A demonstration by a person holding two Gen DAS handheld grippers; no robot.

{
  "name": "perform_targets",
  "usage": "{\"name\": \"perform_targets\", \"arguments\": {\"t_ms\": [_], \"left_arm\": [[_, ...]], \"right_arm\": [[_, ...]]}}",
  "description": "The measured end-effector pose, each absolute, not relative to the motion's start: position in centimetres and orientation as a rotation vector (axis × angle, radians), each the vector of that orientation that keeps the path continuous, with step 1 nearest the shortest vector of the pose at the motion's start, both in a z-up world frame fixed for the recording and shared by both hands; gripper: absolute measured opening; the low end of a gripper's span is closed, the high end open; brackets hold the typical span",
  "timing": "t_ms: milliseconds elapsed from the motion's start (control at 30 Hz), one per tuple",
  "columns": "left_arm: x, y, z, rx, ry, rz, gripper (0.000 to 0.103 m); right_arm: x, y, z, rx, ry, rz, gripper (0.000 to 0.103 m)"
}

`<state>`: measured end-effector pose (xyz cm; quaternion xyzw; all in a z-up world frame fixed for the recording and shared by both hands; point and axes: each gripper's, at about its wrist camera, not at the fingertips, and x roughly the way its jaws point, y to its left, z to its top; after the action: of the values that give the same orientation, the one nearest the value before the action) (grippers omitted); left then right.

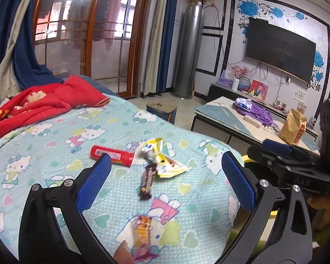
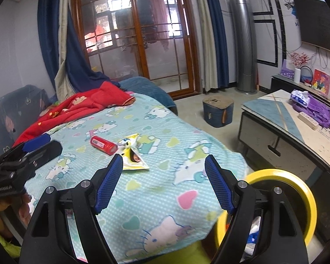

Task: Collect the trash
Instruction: 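Move both open tools back over the remaining wrappers on the bed, then close the right tool on the yellow wrapper while the left tool grasps the orange candy wrapper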

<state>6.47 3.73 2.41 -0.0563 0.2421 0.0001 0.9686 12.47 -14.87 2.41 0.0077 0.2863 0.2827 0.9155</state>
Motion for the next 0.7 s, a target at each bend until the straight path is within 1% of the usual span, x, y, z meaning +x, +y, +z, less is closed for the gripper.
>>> {"name": "perform_targets", "arguments": {"t_ms": [333,400,467,500,567,600,633,667,700], "left_arm": [[5.2,5.3,-0.8,-0.117,0.608,-0.033,0.092],[5.1,5.3,-1.7,-0.119,0.647,-0.046,0.092],[4.9,5.4,-2.6,-0.121,0.684,-0.062,0.091],[4.9,5.3,-3.0,-0.122,0.700,-0.068,0.089],[5.0,5.4,-4.0,-0.128,0.744,-0.082,0.084],[5.0,5.4,-4.4,-0.135,0.767,-0.090,0.080],[5.1,5.4,-4.8,-0.138,0.782,-0.094,0.076],[5.1,5.4,-5.0,-0.140,0.795,-0.098,0.075],[5.2,5.4,-5.2,-0.143,0.808,-0.101,0.071]], "right_arm": [[15.2,-10.0,0.2,-0.020,0.655,0.637,0.074],[16.0,-8.9,-0.4,-0.019,0.682,0.646,0.072],[16.8,-8.2,-1.1,-0.024,0.705,0.650,0.067],[17.1,-7.9,-1.4,-0.028,0.715,0.651,0.066],[17.9,-7.2,-2.1,-0.037,0.739,0.657,0.058],[18.4,-6.7,-2.7,-0.052,0.755,0.660,0.056],[18.7,-6.4,-3.1,-0.063,0.768,0.663,0.051],[19.0,-6.1,-3.4,-0.072,0.779,0.667,0.046],[19.4,-5.8,-3.8,-0.078,0.795,0.673,0.044]]}}
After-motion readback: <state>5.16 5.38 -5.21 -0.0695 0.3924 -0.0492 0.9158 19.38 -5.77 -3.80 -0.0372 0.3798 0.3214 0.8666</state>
